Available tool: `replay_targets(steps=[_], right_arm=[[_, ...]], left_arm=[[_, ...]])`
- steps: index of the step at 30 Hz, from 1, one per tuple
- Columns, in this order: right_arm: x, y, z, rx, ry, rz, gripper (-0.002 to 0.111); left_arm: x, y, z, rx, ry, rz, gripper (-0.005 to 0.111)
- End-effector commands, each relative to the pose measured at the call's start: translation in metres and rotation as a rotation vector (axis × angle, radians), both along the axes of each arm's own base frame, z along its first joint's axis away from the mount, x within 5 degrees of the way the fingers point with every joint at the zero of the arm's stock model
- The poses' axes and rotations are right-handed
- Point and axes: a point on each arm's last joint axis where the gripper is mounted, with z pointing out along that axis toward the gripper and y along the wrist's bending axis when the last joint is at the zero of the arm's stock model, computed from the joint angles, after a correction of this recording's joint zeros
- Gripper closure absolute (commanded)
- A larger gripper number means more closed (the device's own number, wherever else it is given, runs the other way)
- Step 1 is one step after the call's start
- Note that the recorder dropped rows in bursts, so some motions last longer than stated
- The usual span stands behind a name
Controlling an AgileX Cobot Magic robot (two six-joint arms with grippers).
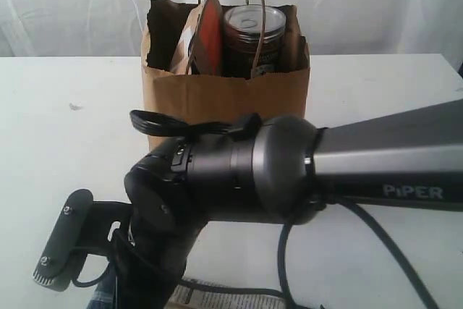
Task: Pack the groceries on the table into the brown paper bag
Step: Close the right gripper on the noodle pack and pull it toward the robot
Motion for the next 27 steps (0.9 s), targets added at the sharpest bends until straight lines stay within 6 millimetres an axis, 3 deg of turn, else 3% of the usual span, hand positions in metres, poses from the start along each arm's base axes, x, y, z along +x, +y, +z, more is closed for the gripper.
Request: replay_targets(steps=[1, 9, 27], right_arm=[[-0.001, 0.006, -0.002, -0.008, 0.000, 0.018, 0.015], [-0.011, 0.012, -0.013, -0.037, 0.010, 0.049, 0.012], [-0.004, 0.012, -0.047, -0.150, -0.024, 0.079, 0.013]], left_arm=[[0.000, 0.000, -0.001, -0.009, 0.000, 0.002, 0.107], [0.000, 0.000, -0.001, -0.009, 0.000, 0.002, 0.107], [0.000, 0.000, -0.001, -0.009, 0.000, 0.002, 0.107]])
